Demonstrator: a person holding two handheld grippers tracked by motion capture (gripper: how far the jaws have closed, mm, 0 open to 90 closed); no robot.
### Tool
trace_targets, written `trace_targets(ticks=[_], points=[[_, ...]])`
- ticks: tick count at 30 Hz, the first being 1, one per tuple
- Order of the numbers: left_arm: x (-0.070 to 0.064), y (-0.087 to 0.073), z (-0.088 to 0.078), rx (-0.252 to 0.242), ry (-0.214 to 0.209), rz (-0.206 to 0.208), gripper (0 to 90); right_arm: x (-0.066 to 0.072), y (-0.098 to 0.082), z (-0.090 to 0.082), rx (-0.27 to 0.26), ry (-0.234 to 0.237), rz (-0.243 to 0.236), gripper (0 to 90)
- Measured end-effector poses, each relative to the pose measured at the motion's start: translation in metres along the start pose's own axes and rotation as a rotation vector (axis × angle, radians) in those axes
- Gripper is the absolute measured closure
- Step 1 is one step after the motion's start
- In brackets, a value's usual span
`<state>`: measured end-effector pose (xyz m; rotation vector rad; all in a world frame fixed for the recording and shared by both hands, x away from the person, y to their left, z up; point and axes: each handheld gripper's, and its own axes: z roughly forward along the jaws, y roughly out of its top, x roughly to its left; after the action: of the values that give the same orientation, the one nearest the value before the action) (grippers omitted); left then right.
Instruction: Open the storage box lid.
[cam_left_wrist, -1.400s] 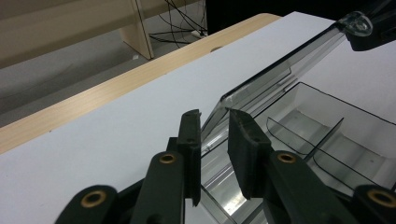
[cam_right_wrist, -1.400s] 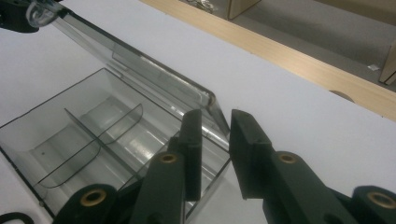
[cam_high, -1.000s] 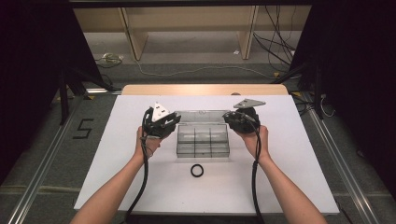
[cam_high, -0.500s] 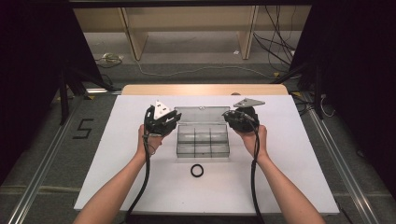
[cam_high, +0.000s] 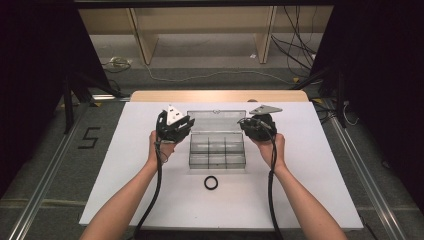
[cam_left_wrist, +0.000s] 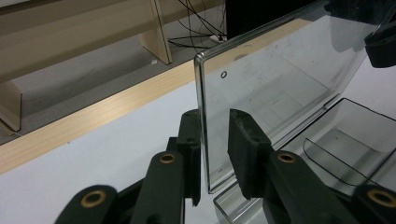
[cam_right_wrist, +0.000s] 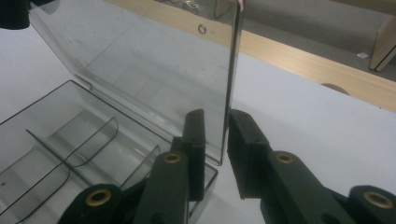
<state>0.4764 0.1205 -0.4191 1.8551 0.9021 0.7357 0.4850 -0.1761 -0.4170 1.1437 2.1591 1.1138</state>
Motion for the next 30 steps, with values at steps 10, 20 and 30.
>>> trace_targets(ticks=[10,20,30], points=[[-0.001,-0.005,0.011,0.043,0.017,0.0,72.3,0.0,-0.003,0.012,0.034,-0.016,0.014,76.7],[-0.002,-0.012,0.022,0.087,0.04,-0.011,71.9,-0.001,-0.006,0.021,0.054,-0.024,0.03,76.1],[-0.001,-0.019,0.025,0.128,0.061,-0.034,70.0,-0.004,-0.009,0.023,0.096,-0.029,0.024,73.2]])
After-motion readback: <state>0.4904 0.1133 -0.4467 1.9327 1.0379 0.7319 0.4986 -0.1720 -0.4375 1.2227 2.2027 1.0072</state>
